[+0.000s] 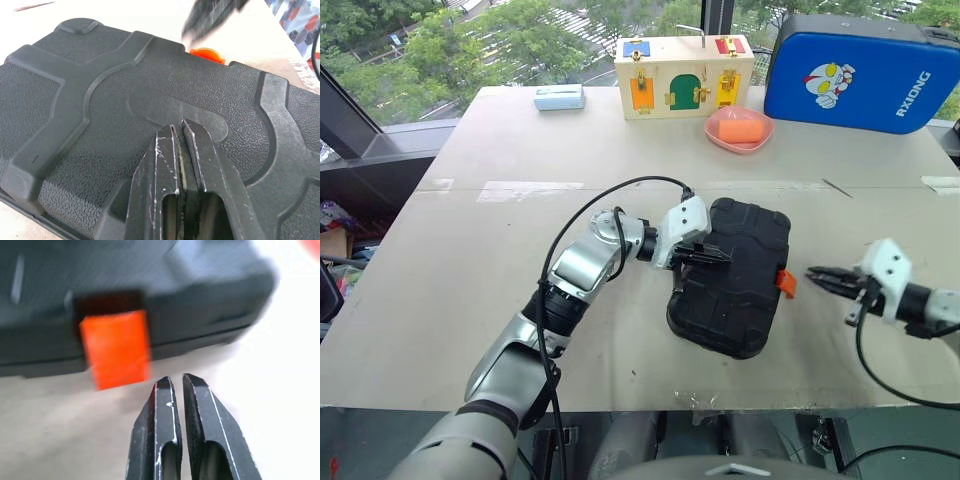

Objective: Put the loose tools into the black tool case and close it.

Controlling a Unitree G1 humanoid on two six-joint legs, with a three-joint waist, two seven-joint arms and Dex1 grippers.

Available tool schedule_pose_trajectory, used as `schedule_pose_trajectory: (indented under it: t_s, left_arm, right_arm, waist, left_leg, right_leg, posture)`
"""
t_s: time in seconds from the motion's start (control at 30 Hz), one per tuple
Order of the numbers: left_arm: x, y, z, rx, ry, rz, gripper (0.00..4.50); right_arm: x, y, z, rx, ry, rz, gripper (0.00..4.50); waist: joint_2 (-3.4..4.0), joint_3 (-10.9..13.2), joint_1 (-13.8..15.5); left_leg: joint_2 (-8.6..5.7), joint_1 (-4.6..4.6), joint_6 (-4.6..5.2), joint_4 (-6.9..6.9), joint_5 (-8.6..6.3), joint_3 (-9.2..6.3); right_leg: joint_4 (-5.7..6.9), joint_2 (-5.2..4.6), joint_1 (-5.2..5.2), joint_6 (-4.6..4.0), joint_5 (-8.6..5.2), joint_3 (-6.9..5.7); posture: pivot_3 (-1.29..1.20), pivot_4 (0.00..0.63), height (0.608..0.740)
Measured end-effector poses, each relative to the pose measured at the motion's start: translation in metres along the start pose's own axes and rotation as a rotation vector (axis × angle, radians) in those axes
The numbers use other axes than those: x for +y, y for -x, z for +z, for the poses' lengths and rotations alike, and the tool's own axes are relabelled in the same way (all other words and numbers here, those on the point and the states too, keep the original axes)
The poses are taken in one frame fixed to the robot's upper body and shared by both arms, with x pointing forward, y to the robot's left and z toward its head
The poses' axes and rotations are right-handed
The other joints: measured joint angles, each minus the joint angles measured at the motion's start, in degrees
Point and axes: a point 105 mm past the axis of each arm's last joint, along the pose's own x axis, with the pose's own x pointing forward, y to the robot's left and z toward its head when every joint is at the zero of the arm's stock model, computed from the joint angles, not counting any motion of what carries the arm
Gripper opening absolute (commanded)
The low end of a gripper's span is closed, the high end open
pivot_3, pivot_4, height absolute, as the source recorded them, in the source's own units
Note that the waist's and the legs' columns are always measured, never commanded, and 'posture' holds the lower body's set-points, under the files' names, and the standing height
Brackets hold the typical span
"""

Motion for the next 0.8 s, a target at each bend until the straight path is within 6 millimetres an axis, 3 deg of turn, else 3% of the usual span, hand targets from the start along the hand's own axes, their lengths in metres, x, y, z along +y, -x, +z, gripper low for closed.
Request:
schedule_pose_trajectory:
  t_s: [0.23, 0.43, 0.57, 0.8]
  left_arm:
    - [0.000, -0.001, 0.000, 0.000, -0.018, 0.000, 0.13]
    - [0.000, -0.002, 0.000, -0.003, -0.023, -0.001, 0.13]
    - [0.000, -0.002, -0.001, -0.001, -0.025, -0.001, 0.13]
    - [0.000, -0.002, -0.001, -0.001, -0.029, -0.008, 0.13]
  right_arm:
    - [0.027, -0.014, 0.038, -0.117, -0.020, 0.123, 0.00]
    - [0.036, -0.022, 0.014, -0.025, -0.058, 0.136, 0.00]
    - [0.034, -0.018, -0.003, 0.027, -0.074, 0.115, 0.00]
    - [0.016, 0.003, -0.009, 0.042, -0.082, 0.030, 0.00]
  waist:
    - [-0.01, 0.00, 0.03]
    - [-0.01, 0.00, 0.23]
    - [-0.01, 0.00, 0.16]
    - [-0.03, -0.01, 0.17]
  left_leg:
    - [0.00, -0.01, 0.01, 0.00, 0.00, -0.02]
    - [-0.03, -0.02, 0.01, 0.01, 0.00, -0.02]
    - [-0.03, -0.01, 0.01, 0.01, 0.00, -0.02]
    - [-0.02, 0.00, 0.00, 0.01, 0.00, -0.03]
  right_leg:
    - [-0.01, -0.06, 0.01, 0.00, 0.00, -0.02]
    - [-0.01, -0.01, 0.00, 0.00, 0.00, -0.05]
    - [0.00, -0.01, 0.01, 0.00, 0.00, -0.04]
    - [0.00, 0.00, 0.02, 0.00, 0.00, -0.05]
  posture:
    - [0.00, 0.150, 0.735]
    - [0.00, 0.150, 0.735]
    - [0.00, 0.150, 0.735]
    - [0.00, 0.150, 0.735]
